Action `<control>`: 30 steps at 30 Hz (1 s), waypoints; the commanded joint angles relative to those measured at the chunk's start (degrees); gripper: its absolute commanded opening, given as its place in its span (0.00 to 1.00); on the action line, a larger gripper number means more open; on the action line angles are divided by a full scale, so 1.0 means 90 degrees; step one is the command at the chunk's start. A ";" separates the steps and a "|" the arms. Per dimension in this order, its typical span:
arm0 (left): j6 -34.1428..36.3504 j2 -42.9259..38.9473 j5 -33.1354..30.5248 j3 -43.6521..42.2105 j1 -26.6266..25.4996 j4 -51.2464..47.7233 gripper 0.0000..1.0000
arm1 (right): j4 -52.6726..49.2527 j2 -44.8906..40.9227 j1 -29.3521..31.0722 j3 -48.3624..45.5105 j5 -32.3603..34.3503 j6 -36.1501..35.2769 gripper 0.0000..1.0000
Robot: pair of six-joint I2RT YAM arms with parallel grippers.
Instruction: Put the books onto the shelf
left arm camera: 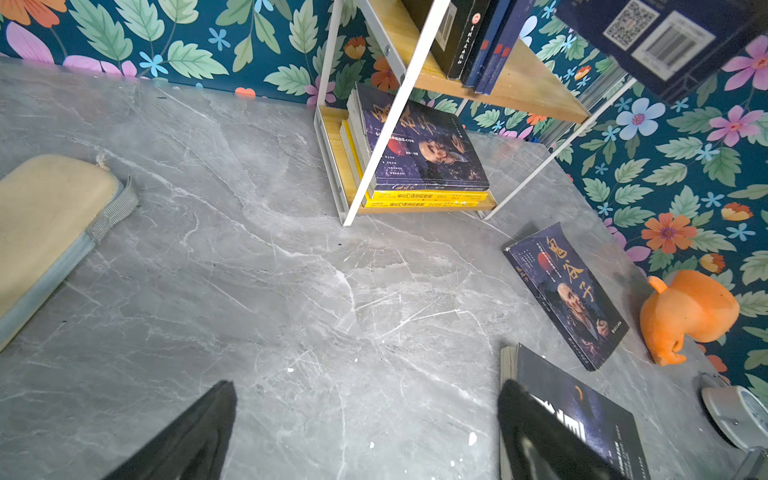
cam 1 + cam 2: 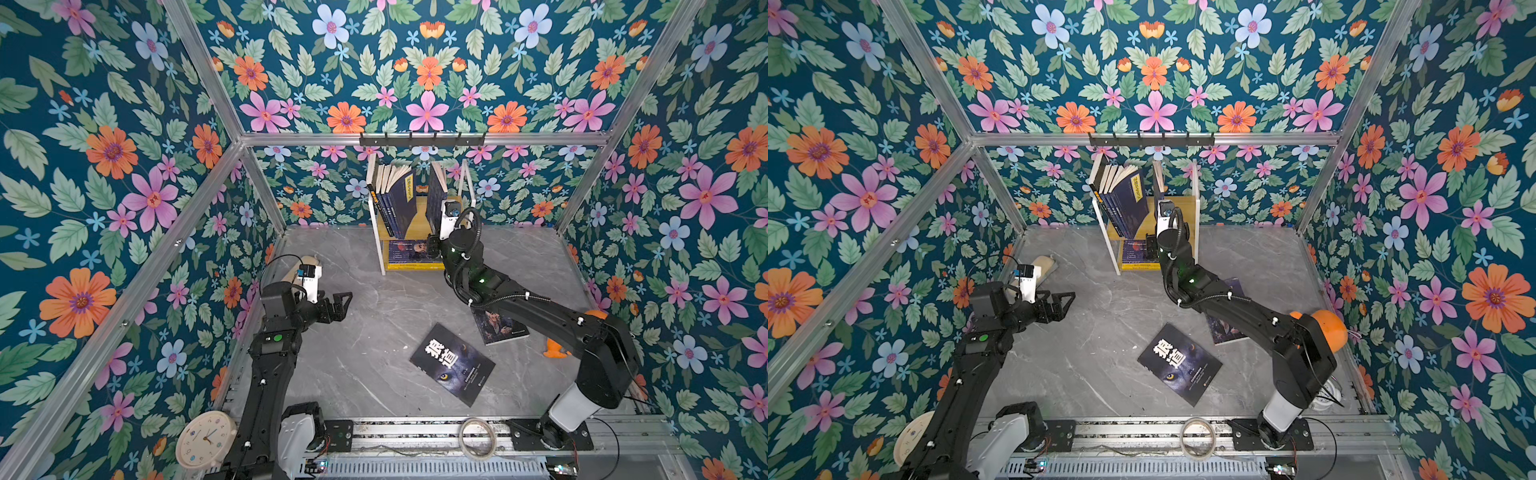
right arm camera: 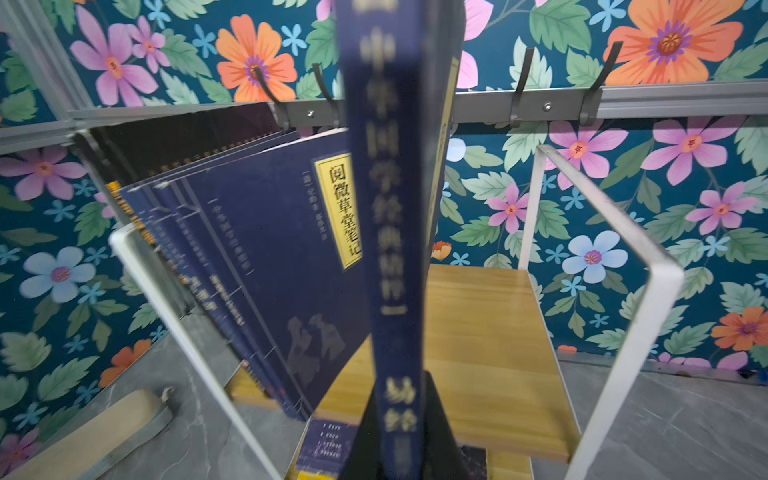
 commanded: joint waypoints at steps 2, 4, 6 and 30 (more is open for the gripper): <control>-0.0021 -0.0020 0.0088 0.0067 0.0009 0.0086 1.00 | -0.0047 0.0501 -0.0133 0.0482 -0.0323 0.0169 0.00; -0.0021 -0.0007 0.0066 0.0033 -0.0008 0.0146 1.00 | -0.0148 0.0814 -0.0170 0.0822 -0.0495 0.0113 0.00; -0.0021 -0.0007 0.0032 0.0039 -0.0049 0.0185 1.00 | -0.0266 0.1087 -0.0171 0.1107 -0.0484 0.0030 0.00; 0.0100 0.0014 -0.0087 0.0083 -0.0176 0.0138 1.00 | -0.0413 0.2020 -0.0200 0.1834 -0.1816 -0.0597 0.13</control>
